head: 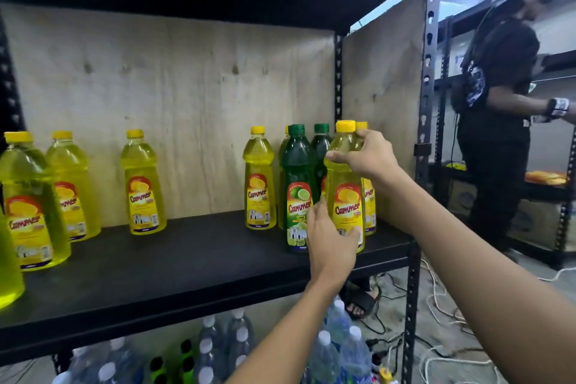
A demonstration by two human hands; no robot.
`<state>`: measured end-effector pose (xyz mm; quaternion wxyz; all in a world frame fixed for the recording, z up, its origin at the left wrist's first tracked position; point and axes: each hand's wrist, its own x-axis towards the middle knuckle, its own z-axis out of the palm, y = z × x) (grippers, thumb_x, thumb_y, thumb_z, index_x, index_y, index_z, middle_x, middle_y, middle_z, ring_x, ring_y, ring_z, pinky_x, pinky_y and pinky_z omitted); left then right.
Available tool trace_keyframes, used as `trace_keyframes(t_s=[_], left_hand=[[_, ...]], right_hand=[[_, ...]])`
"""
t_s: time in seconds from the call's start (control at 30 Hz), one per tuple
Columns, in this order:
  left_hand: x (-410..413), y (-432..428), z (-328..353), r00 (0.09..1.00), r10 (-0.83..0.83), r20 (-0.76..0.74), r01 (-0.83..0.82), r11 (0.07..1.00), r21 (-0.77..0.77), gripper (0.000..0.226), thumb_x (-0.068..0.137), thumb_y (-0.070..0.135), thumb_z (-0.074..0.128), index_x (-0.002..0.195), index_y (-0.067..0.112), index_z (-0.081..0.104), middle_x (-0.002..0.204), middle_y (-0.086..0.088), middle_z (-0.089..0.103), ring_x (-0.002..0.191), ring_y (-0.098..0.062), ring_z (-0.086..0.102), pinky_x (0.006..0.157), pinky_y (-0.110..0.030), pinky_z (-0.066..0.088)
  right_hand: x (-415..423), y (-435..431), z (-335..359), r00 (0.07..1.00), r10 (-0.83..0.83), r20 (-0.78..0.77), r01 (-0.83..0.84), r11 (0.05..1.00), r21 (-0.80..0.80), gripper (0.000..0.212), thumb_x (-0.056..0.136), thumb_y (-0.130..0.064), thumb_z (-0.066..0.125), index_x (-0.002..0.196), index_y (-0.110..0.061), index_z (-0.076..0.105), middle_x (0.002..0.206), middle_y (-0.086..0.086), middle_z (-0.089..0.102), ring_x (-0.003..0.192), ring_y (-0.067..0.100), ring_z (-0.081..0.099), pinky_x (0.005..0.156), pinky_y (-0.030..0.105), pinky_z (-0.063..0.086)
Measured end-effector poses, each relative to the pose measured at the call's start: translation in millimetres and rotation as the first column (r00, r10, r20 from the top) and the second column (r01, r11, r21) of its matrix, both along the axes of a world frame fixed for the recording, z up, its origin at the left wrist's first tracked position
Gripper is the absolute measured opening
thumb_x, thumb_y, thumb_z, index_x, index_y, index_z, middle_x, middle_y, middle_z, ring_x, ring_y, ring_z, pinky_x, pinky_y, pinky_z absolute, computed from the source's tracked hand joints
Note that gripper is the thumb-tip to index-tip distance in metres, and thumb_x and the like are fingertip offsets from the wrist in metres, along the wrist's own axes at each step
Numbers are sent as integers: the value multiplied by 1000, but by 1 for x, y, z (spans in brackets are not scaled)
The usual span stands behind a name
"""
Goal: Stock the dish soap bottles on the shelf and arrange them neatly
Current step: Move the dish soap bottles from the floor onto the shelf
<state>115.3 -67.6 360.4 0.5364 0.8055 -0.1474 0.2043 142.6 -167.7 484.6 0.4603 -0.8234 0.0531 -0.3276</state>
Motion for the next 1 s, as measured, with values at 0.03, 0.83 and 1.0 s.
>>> trace_keyframes(t_s=[0.03,0.83,1.0], left_hand=[[-3,-1,-2,1000,7,-3,-6,1000,4,89,85,28,74,157,21,22,154,4,31,142,-14,31,114,-29,30],[76,304,2,903,411,121,-415,910,7,106,64,44,88,151,20,32,140,-2,52,132,-22,48,111,-44,42],[118,363,1,926,366,92,-371,928,39,92,64,36,91,141,24,40,126,2,63,113,-16,63,99,-40,53]], right_hand=[[-5,3,-2,1000,-10,29,10,1000,-11,80,66,-40,90,134,-16,58,120,4,69,110,24,65,95,45,56],[52,317,25,942,314,123,-307,949,-68,42,62,-45,87,91,-18,72,96,1,75,96,23,70,84,34,56],[96,376,20,951,305,58,-297,948,-118,60,65,-50,85,111,-15,71,116,11,72,110,32,67,85,32,53]])
